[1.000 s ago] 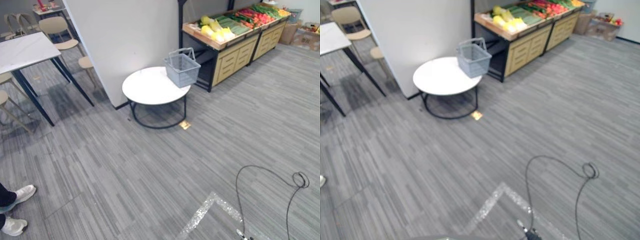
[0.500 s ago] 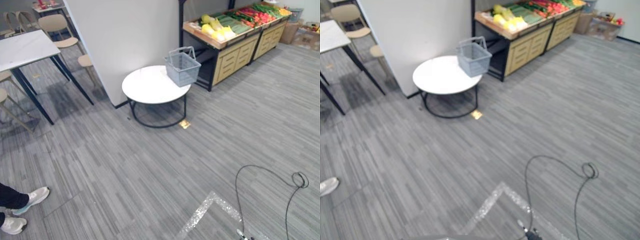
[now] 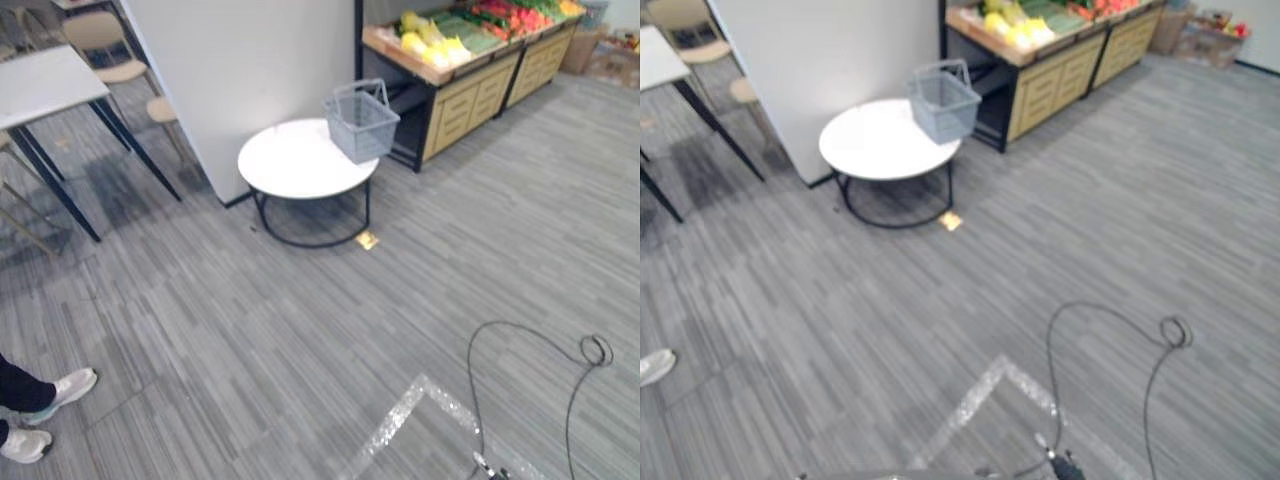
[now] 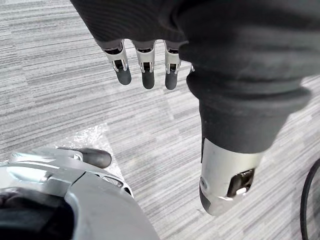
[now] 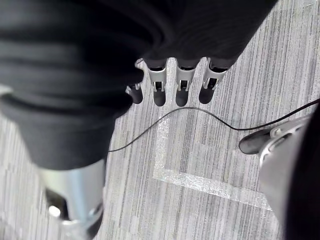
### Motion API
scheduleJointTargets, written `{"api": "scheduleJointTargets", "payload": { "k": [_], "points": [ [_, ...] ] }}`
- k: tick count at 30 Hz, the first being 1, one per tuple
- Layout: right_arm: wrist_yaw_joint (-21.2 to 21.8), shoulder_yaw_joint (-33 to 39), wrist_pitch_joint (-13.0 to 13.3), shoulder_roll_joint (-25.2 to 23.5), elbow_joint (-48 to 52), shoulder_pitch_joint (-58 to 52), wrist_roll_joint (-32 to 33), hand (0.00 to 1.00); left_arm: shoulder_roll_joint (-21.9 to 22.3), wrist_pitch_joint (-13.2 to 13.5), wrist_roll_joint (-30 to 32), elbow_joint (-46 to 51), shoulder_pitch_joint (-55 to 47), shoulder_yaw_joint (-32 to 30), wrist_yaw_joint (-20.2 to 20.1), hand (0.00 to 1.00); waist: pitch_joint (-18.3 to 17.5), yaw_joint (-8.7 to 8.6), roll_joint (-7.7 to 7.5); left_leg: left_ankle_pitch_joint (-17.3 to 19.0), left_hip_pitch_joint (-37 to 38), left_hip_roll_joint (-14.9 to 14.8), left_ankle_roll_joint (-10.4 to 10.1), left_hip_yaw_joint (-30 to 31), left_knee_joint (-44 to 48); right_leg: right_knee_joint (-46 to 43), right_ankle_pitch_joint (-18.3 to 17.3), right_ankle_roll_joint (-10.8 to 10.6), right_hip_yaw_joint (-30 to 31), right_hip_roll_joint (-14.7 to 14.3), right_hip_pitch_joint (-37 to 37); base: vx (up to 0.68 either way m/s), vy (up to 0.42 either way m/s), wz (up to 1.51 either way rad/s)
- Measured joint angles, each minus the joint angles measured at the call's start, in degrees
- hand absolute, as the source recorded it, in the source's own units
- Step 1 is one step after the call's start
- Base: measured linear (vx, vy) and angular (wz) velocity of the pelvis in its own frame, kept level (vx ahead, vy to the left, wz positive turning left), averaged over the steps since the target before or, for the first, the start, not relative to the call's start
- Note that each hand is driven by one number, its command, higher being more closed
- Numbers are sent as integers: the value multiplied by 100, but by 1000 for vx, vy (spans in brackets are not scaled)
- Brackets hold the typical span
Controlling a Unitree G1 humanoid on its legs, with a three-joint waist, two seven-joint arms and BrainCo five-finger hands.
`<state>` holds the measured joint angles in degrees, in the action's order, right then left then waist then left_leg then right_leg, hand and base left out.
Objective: Pick vegetable in the basket
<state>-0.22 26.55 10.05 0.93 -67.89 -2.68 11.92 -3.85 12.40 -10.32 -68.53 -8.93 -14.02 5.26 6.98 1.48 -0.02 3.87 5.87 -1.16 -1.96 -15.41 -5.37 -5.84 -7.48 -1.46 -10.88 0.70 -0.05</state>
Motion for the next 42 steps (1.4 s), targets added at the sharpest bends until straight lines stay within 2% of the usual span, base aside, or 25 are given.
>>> {"api": "scheduleJointTargets", "payload": {
  "k": [4,6,7,8,9,11,13,15,17,18,19,20,21,22,23,24,26,27,30,33,35,36,38,40,42],
  "points": [
    [-41,66,-3,-122,-1,87,-7,0,-95,14,-40,98,204,-185,82,0,264,5,-252,403,-417,-65,-139,56,877,-642,-460,139,-175,166,-282,4,-83,25],
    [-65,104,-6,-124,74,40,-13,0,20,0,-83,293,166,-576,87,0,337,27,-276,911,-1400,-527,-167,-170,3196,-804,-768,256,-302,150,-203,54,-151,23],
    [-66,52,-7,-120,146,13,-15,0,64,-9,-84,373,166,-708,76,0,387,27,-242,876,-1710,-712,-102,-160,3948,-835,-804,293,-346,113,-124,134,-106,20],
    [-88,-104,-2,-78,303,-50,-14,0,206,-13,-89,501,128,-905,73,0,476,49,-129,587,-2211,-1067,277,-117,5275,-865,-906,350,-377,-2,100,191,-5,7],
    [-123,-384,-6,-11,416,-101,-14,0,266,-19,-252,561,108,-955,71,0,529,118,-140,457,-2581,-1229,339,27,6112,-949,-1059,409,-360,-40,279,243,4,3],
    [-166,-665,-21,48,426,-69,-14,0,265,-45,-293,643,84,-920,55,0,509,195,-149,658,-2927,-1116,127,252,6338,-1031,-1260,364,-269,47,421,241,46,-9],
    [-180,-803,-25,59,444,117,-15,0,274,-42,-298,709,59,-865,34,0,485,296,-191,837,-3233,-938,-60,291,5713,-938,-1341,303,-118,176,487,363,100,-33],
    [-177,-893,-22,50,448,334,-14,0,329,-41,-299,709,61,-863,4,0,477,367,-202,711,-3355,-785,-29,74,4350,-690,-1320,244,6,347,611,444,166,-40],
    [-172,-1155,1,20,471,516,-15,0,342,-36,-291,711,0,-870,1,0,462,399,-196,-16,-3352,-665,-76,-214,2367,-149,-1294,98,125,551,1076,552,250,-41],
    [-170,-1213,10,6,479,535,-15,0,354,-36,-291,711,-32,-874,1,0,448,420,-178,-192,-3351,-658,-100,-230,2004,-56,-1286,85,192,594,1179,625,323,-52],
    [-168,-1235,16,-35,471,525,-14,0,333,-34,-290,699,-37,-896,-1,0,370,504,-192,-875,-3235,-587,11,-321,1948,-60,-1267,72,313,785,1300,642,337,-44],
    [-159,-1220,17,-182,469,544,-13,0,251,-5,-277,725,-14,-875,-4,0,244,514,-406,-613,-3227,-389,376,-472,2063,-242,-1036,80,483,1025,1151,767,405,-38],
    [-113,-1212,23,-225,478,570,-15,0,251,14,-259,752,-1,-876,-8,0,225,520,-423,-467,-3222,-377,481,-487,2225,-402,-813,7,569,1104,1087,783,401,-23],
    [-32,-1123,26,-288,440,567,-18,0,202,8,-250,739,0,-875,-18,0,181,509,-496,-133,-3087,-346,562,-555,2568,-841,-408,-288,735,1243,1044,671,335,-17],
    [-25,-1044,25,-315,396,519,-16,0,132,-6,-247,691,2,-842,-28,0,124,500,-584,64,-2876,-241,615,-594,2705,-1307,-103,-352,825,1359,999,691,317,-22],
    [8,-959,29,-297,390,465,-17,0,57,-20,-238,672,-4,-680,-32,0,51,493,-612,305,-2512,-180,634,-599,2750,-2150,622,-458,855,1450,742,542,230,-23],
    [32,-959,63,-256,376,425,-17,0,-32,-36,-226,619,-3,-373,-63,0,5,421,-517,685,-1850,-187,593,-560,2483,-3869,1673,-779,952,1464,81,645,261,-17],
    [58,-1018,75,-255,366,411,-17,0,-172,-55,-197,548,11,-236,-81,0,27,286,-518,764,-1483,-117,604,-530,2354,-4999,1622,-760,851,1554,-390,530,201,8],
    [83,-1120,90,-103,328,201,-14,0,-176,-110,-203,464,32,-160,-89,0,91,85,-418,776,-324,-40,618,-418,1706,-6132,1002,-303,144,1696,-1213,479,119,15],
    [83,-1086,121,-39,348,116,3,0,-129,-113,-233,478,40,-215,-80,0,111,27,-392,774,466,-47,615,-424,1339,-5226,194,-96,-654,1841,-1681,454,13,14],
    [100,-1089,130,-22,407,89,71,0,-96,-103,-242,476,55,-254,-71,0,111,9,-377,775,654,-89,612,-406,1306,-3984,176,-61,-931,1820,-1888,333,-132,32],
    [119,-1086,141,-18,430,88,126,0,-65,-101,-247,474,71,-290,-68,0,112,-10,-346,799,708,-131,573,-407,1270,-3493,189,-67,-992,1799,-1925,384,-204,61],
    [195,-1058,190,100,449,143,196,0,129,-23,-272,491,90,-358,-65,0,155,-70,-96,1088,942,-443,79,-256,1061,-1580,515,-227,-879,1561,-2006,425,-231,69],
    [200,-1065,197,104,477,130,206,0,164,5,-340,492,26,-454,-60,0,167,-38,-108,1193,1133,-558,-99,-73,1034,-803,868,-220,-502,1530,-2065,464,-333,50],
    [217,-1113,199,110,515,50,213,0,210,39,-480,447,-68,-641,-54,0,146,-48,-220,1252,1463,-660,-177,398,1089,-1133,1124,-354,-205,1484,-2098,533,-477,36]
  ]
}}
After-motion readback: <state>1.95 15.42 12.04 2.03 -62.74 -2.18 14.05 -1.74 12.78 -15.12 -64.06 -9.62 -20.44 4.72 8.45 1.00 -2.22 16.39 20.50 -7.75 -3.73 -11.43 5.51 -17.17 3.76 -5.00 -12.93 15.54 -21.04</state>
